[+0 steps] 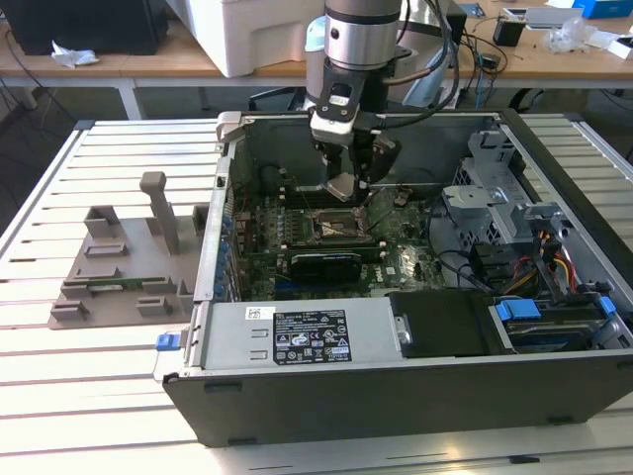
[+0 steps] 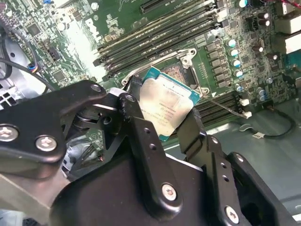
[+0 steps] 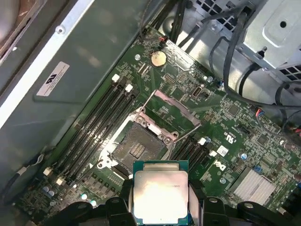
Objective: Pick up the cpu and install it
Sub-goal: 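Place the cpu into insertion slot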
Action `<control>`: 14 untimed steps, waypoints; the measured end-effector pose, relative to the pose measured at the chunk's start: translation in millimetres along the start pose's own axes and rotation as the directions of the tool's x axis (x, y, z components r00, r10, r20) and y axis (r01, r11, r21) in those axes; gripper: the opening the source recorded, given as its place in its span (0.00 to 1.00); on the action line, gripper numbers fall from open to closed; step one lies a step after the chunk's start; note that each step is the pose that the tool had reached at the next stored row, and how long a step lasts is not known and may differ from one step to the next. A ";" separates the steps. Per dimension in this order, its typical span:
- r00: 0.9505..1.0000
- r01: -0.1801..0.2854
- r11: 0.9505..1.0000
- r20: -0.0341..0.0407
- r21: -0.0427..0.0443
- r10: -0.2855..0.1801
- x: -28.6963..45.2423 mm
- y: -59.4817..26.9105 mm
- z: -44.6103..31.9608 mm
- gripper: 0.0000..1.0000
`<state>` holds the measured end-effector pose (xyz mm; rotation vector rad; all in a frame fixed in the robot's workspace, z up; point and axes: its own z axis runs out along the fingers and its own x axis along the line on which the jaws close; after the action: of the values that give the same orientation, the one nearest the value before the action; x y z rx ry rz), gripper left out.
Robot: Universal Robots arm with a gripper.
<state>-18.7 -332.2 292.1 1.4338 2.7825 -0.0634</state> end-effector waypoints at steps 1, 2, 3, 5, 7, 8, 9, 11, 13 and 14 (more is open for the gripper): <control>0.999 -0.041 0.999 -0.001 0.002 0.041 0.0 0.0 0.1 0.55; 0.998 -0.063 0.998 0.000 0.003 0.063 0.0 0.0 0.1 0.55; 0.997 -0.074 0.997 0.000 0.004 0.074 0.0 0.0 0.1 0.55; 0.995 -0.098 0.995 0.001 0.005 0.098 0.0 0.0 0.1 0.55; 0.993 -0.118 0.993 0.001 0.006 0.118 0.0 0.0 0.1 0.55; 0.992 -0.123 0.992 0.001 0.006 0.123 0.0 0.0 0.1 0.55; 0.992 -0.128 0.992 0.001 0.007 0.128 0.0 0.0 0.1 0.55; 0.990 -0.138 0.990 0.001 0.007 0.138 0.0 0.0 0.2 0.55; 0.987 -0.161 0.987 0.001 0.009 0.161 0.0 0.0 0.2 0.55; 0.986 -0.168 0.986 0.002 0.009 0.168 0.0 0.0 0.2 0.55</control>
<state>-18.7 -332.2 291.9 1.6636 2.6511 -0.0750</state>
